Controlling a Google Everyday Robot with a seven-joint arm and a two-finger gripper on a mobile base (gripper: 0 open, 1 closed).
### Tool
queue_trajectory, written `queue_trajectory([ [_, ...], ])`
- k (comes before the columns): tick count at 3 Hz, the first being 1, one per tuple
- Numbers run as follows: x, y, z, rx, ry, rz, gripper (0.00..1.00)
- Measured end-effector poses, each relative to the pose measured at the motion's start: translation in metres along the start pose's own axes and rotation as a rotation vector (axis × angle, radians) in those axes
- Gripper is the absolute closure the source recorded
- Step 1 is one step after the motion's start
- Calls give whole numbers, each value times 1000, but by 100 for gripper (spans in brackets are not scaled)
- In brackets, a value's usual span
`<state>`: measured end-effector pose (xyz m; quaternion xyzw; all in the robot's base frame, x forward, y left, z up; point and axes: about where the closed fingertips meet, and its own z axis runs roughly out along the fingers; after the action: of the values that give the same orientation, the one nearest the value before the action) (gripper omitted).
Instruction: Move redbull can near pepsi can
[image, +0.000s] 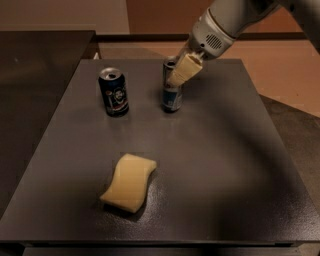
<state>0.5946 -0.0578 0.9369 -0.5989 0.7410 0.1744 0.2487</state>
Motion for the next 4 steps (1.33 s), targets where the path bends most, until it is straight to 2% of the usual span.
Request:
queue_trajectory([
  [1,-31,11,28,-45,-18,-55,100],
  [2,-54,19,46,-76,-25,-97,83],
  [3,-69,23,57,-93,-22,-130,59],
  [4,-73,25,66,-102,7,-148,36],
])
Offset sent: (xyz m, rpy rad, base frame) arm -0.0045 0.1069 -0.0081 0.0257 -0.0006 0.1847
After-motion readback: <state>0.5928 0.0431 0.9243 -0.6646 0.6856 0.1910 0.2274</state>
